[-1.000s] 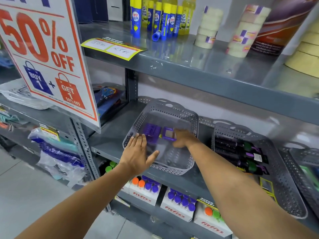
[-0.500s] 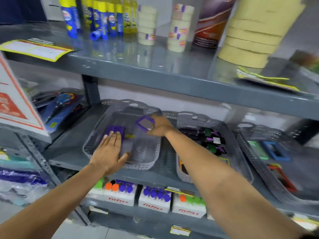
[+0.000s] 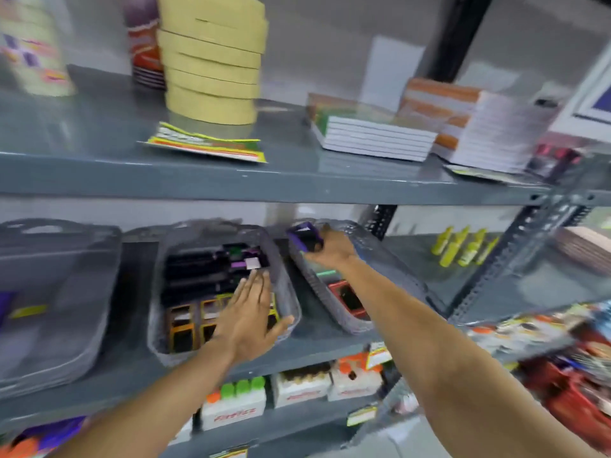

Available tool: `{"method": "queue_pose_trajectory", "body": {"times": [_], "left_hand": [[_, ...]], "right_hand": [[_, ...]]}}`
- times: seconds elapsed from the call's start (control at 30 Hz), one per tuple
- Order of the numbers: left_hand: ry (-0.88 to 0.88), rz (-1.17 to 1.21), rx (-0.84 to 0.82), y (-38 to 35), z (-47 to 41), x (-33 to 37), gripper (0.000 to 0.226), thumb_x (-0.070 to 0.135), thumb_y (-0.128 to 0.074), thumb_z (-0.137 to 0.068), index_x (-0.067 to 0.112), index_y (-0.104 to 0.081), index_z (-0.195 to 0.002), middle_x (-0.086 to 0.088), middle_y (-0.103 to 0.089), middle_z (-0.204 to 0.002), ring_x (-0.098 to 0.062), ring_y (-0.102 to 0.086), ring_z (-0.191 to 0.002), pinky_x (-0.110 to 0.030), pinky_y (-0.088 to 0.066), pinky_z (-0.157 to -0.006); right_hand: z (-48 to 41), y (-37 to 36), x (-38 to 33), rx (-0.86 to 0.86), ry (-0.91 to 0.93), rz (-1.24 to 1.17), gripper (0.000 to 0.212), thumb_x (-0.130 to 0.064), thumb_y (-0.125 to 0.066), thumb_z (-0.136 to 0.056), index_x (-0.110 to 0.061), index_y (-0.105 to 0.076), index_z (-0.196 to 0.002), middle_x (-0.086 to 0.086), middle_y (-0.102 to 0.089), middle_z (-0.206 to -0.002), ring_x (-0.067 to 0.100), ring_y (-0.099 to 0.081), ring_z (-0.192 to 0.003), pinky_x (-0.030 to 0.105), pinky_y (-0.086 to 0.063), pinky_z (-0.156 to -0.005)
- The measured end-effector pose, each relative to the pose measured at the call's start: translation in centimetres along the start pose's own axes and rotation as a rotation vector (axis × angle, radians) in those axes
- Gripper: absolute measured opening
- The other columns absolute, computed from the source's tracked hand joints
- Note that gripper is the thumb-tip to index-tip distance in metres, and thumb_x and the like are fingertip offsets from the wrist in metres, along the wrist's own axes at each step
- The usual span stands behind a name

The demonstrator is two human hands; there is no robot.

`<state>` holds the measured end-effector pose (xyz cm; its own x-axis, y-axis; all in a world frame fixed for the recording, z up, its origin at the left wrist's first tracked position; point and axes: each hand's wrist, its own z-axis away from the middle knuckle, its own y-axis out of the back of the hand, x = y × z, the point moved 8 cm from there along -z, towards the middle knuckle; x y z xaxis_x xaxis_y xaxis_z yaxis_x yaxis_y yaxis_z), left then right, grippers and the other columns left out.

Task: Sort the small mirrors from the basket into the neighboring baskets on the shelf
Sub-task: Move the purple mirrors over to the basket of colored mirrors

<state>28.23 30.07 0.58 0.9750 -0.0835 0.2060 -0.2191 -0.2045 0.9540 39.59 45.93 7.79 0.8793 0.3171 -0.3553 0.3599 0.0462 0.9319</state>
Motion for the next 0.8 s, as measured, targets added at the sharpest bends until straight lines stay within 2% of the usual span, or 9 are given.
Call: {"method": "queue_pose_trajectory", "body": {"times": [0.07, 0.17, 0.27, 0.37, 0.43, 0.57, 0.7, 0.8], "left_hand": [[-0.030, 0.002, -0.007, -0.9, -1.5, 3.0, 0.113, 0.077, 0.017, -0.066, -0.001, 0.002, -0.147, -0.017, 0.002, -0.157, -0.024, 0.011, -0.144, -0.031, 0.015, -0.115], [-0.065, -0.008, 0.002, -2.3, -4.2, 7.4, 0.114, 0.075, 0.022, -0.065, -0.002, 0.003, -0.146, -0.018, 0.002, -0.156, -0.027, 0.007, -0.144, -0.032, 0.014, -0.113], [-0.074, -0.011, -0.023, -3.7, -6.2, 10.2, 0.111, 0.073, 0.018, -0.066, -0.003, 0.004, -0.146, -0.019, 0.004, -0.156, -0.027, 0.009, -0.144, -0.034, 0.012, -0.114], [-0.037, 0.014, -0.051, -5.5, -8.0, 11.5, 0.112, 0.074, 0.019, -0.064, -0.002, 0.006, -0.146, -0.020, 0.004, -0.156, -0.027, 0.009, -0.144, -0.038, 0.006, -0.118], [-0.013, 0.015, -0.056, -6.6, -8.8, 11.5, 0.115, 0.075, 0.023, -0.062, -0.002, 0.005, -0.146, -0.020, 0.002, -0.156, -0.028, 0.008, -0.144, -0.040, 0.001, -0.119], [0.032, 0.025, -0.080, -8.2, -9.3, 11.2, 0.119, 0.077, 0.025, -0.060, -0.002, 0.003, -0.146, -0.021, 0.000, -0.156, -0.028, 0.006, -0.144, -0.039, 0.001, -0.119], [0.031, 0.017, -0.088, -8.6, -9.2, 11.2, 0.119, 0.076, 0.026, -0.060, -0.003, 0.001, -0.146, -0.022, -0.003, -0.156, -0.029, 0.003, -0.144, -0.039, 0.001, -0.119], [0.016, -0.019, -0.078, -8.2, -9.1, 11.5, 0.117, 0.075, 0.025, -0.062, -0.003, -0.001, -0.146, -0.022, -0.005, -0.156, -0.030, 0.002, -0.144, -0.039, 0.000, -0.119]], "right_hand": [[0.4, 1.0, 4.9, -0.008, -0.081, 0.030, 0.046, -0.037, -0.071, -0.075, -0.010, -0.061, -0.110, 0.011, -0.069, -0.103, 0.028, -0.065, -0.102, 0.031, -0.049, -0.081], [0.7, 2.5, 10.9, 0.001, -0.158, 0.088, 0.044, -0.033, -0.069, -0.075, -0.009, -0.061, -0.111, 0.017, -0.069, -0.107, 0.033, -0.065, -0.103, 0.036, -0.052, -0.084], [1.0, 2.8, 15.1, -0.014, -0.221, 0.109, 0.052, -0.032, -0.070, -0.076, -0.008, -0.056, -0.120, 0.019, -0.066, -0.114, 0.036, -0.062, -0.107, 0.037, -0.051, -0.087], [0.9, 1.9, 18.3, -0.057, -0.243, 0.119, 0.060, -0.036, -0.074, -0.074, -0.005, -0.053, -0.121, 0.019, -0.064, -0.118, 0.035, -0.059, -0.111, 0.038, -0.050, -0.091], [0.9, 1.3, 19.5, -0.082, -0.247, 0.122, 0.060, -0.036, -0.076, -0.073, -0.006, -0.052, -0.119, 0.018, -0.064, -0.118, 0.034, -0.060, -0.111, 0.038, -0.050, -0.092], [0.6, -0.4, 20.6, -0.137, -0.232, 0.128, 0.061, -0.036, -0.079, -0.072, -0.009, -0.047, -0.117, 0.015, -0.065, -0.114, 0.034, -0.061, -0.109, 0.038, -0.050, -0.090], [0.2, -1.9, 20.5, -0.208, -0.222, 0.130, 0.067, -0.032, -0.079, -0.072, -0.009, -0.043, -0.123, 0.015, -0.059, -0.121, 0.035, -0.058, -0.113, 0.039, -0.049, -0.094], [0.5, -2.5, 20.8, -0.268, -0.249, 0.151, 0.059, -0.027, -0.079, -0.073, -0.007, -0.047, -0.118, 0.015, -0.061, -0.117, 0.032, -0.060, -0.109, 0.037, -0.050, -0.094]]}}
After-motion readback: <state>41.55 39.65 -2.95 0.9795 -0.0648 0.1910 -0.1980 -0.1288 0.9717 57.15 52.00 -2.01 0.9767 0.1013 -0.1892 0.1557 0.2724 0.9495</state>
